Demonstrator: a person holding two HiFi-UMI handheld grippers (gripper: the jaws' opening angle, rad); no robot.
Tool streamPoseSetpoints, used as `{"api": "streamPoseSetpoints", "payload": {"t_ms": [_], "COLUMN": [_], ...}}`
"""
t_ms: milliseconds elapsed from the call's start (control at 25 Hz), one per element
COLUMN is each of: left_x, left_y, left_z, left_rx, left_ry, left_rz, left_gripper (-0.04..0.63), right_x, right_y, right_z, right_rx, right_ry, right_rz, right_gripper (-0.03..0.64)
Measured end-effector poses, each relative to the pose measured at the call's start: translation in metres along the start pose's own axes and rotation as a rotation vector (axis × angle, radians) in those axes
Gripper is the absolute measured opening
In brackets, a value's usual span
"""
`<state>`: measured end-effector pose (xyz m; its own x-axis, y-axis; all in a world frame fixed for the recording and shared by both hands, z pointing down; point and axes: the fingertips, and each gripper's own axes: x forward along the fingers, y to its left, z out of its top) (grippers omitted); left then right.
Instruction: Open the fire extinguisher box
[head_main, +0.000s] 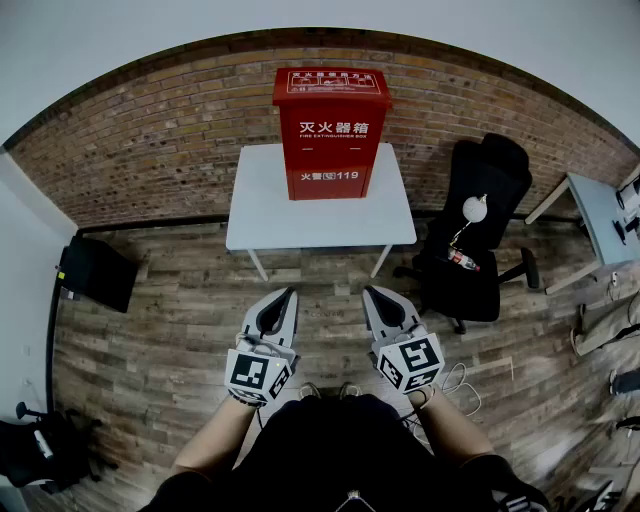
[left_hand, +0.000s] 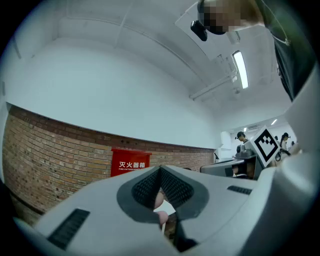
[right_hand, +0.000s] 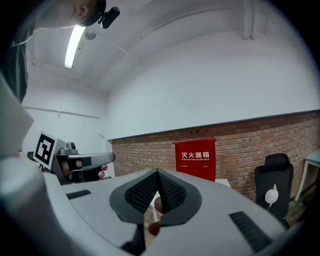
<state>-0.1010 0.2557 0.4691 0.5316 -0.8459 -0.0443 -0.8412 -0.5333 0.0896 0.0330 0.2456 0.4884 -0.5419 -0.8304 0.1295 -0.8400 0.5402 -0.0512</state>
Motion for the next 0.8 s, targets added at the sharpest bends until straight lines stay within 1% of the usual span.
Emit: {"api": "streamPoseSetpoints", "payload": {"t_ms": [280, 520, 680, 800], "left_x": [-0.014, -0.022, -0.018, -0.01], "left_y": [0.008, 0.02, 0.03, 0.036], "left_z": [0.001, -0.006, -0.012, -0.014], "left_rx": [0.016, 0.02, 0.008, 0.001], "left_ry": [0.0, 0.007, 0.021, 0.025], "left_rz": [-0.014, -0.03, -0.03, -0.031], "left_gripper": [0.05, 0.049, 0.05, 0.05], "right_x": [0.002, 0.004, 0.009, 0.016], "right_y": [0.023, 0.037, 0.034, 0.021], "right_z": [-0.007, -0.02, -0.028, -0.029], "right_rx": [0.019, 0.033, 0.067, 0.088], "right_ry": [-0.002, 0.015, 0.044, 0.053], "right_rz": [-0.001, -0.039, -0.069, -0.094], "right_gripper": [0.018, 0.02, 0.02, 0.02]}}
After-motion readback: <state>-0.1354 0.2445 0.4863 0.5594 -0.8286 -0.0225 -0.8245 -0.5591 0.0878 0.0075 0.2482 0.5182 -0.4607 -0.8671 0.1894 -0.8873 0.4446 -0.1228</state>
